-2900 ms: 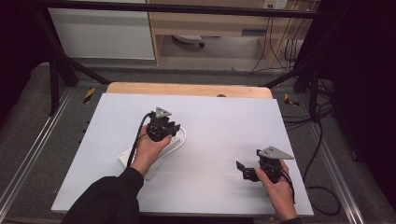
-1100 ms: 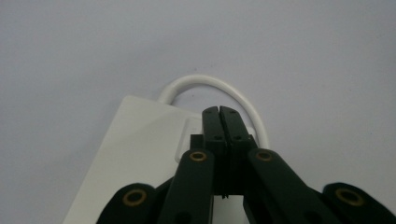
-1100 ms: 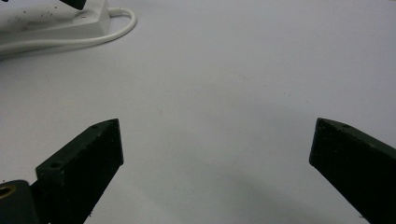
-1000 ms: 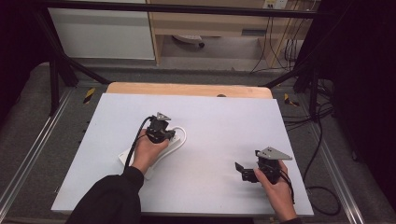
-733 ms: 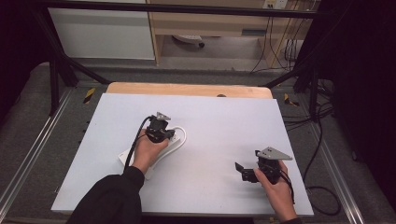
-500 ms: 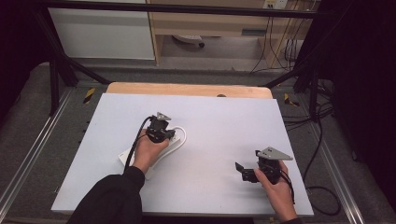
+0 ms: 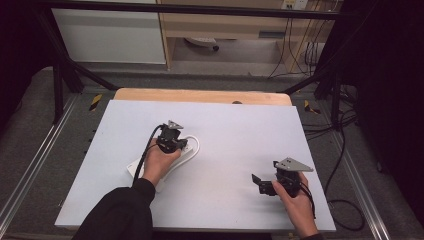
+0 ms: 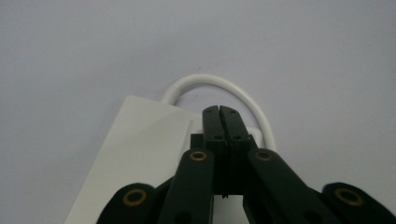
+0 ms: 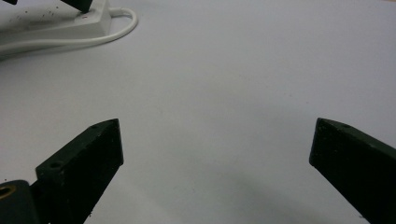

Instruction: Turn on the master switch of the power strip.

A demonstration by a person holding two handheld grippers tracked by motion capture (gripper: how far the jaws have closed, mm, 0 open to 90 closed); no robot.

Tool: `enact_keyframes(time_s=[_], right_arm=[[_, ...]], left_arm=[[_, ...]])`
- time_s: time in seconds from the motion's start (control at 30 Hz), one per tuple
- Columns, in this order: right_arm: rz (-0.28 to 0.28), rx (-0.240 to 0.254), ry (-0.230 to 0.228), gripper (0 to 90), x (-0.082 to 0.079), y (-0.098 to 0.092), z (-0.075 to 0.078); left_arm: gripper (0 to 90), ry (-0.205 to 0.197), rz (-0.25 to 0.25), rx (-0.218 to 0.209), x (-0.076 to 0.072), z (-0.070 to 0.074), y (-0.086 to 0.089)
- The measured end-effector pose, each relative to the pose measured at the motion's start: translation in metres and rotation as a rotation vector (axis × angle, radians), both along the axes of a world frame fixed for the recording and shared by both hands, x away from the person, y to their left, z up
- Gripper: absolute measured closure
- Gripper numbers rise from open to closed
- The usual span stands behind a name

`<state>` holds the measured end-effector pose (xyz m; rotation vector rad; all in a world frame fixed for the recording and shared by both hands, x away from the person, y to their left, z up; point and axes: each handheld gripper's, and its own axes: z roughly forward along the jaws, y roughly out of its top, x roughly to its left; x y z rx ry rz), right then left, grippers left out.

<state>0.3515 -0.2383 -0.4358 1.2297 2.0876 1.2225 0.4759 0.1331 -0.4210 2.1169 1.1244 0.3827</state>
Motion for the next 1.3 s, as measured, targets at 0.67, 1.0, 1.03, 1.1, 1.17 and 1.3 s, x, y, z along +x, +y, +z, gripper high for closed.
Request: enact_keyframes(time_s=[0.67, 1.0, 1.03, 1.1, 1.17, 1.3], right_arm=[[-0.001, -0.001, 0.003, 3.2, -0.0012, 0.0005, 0.0000], [0.003, -0.002, 0.001, 3.2, -0.0007, 0.0003, 0.0000], [0.004, -0.001, 0.002, 3.1, -0.0008, 0.0004, 0.0001], [0.003, -0.002, 0.003, 3.1, -0.0009, 0.0004, -0.0001], [0.004, -0.003, 0.003, 3.1, -0.0007, 0.0004, -0.0001], [0.005, -0.004, 0.002, 3.1, -0.0007, 0.0005, -0.0002]], left_arm=[[90.0, -0.001, -0.009, 0.008, -0.0011, -0.0010, -0.0017], [90.0, 0.000, -0.009, 0.008, -0.0010, -0.0010, -0.0016], [90.0, 0.000, -0.009, 0.008, -0.0010, -0.0010, -0.0017], [90.0, -0.001, -0.010, 0.010, -0.0011, -0.0010, -0.0017], [90.0, -0.002, -0.009, 0.011, -0.0012, -0.0010, -0.0017], [90.0, -0.004, -0.010, 0.011, -0.0014, -0.0011, -0.0019]])
